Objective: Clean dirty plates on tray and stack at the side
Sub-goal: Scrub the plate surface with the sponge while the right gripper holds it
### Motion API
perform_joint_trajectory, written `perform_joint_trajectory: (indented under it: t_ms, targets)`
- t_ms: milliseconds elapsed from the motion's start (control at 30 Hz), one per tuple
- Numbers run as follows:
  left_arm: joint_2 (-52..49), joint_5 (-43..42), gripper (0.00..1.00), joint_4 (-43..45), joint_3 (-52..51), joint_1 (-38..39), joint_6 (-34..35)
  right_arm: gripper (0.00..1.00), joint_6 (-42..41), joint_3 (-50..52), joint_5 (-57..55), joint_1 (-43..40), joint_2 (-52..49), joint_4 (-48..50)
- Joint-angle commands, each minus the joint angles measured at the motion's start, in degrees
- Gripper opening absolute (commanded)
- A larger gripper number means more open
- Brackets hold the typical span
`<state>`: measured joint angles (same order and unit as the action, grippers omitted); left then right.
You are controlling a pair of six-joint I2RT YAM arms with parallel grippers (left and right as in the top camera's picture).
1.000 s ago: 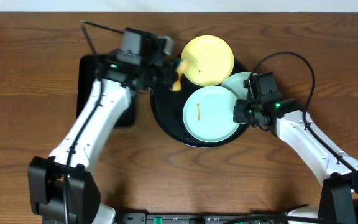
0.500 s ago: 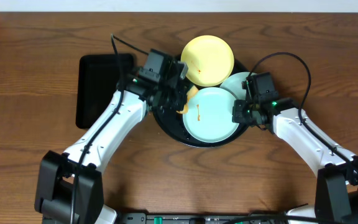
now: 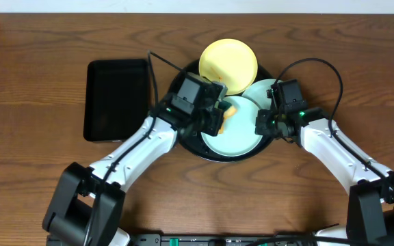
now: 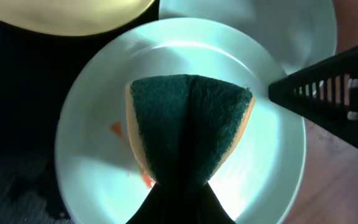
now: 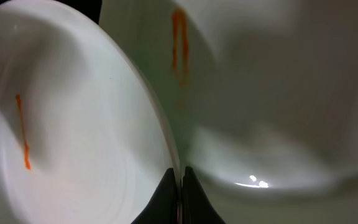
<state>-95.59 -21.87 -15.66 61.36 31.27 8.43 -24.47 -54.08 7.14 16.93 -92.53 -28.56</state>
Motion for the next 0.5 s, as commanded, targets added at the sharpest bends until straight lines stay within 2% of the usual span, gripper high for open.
perform_joint_trajectory:
  t_ms: [0, 100, 467]
  targets:
    - [0.11, 3.54, 0.07, 2.14, -2.67, 1.09, -1.11, 0.01, -2.56, -0.48, 2.32, -0.35, 0.15, 0.07]
    - [0.11, 3.56, 0.07, 2.62, -4.11, 1.22, -1.14, 0.01, -2.56, -0.48, 2.34, -0.33, 0.15, 0.17]
    - [0.11, 3.52, 0.07, 16.17, -13.22, 1.22, -1.09, 0.01, -2.54, -0.48, 2.36, 0.79, 0.15, 0.9]
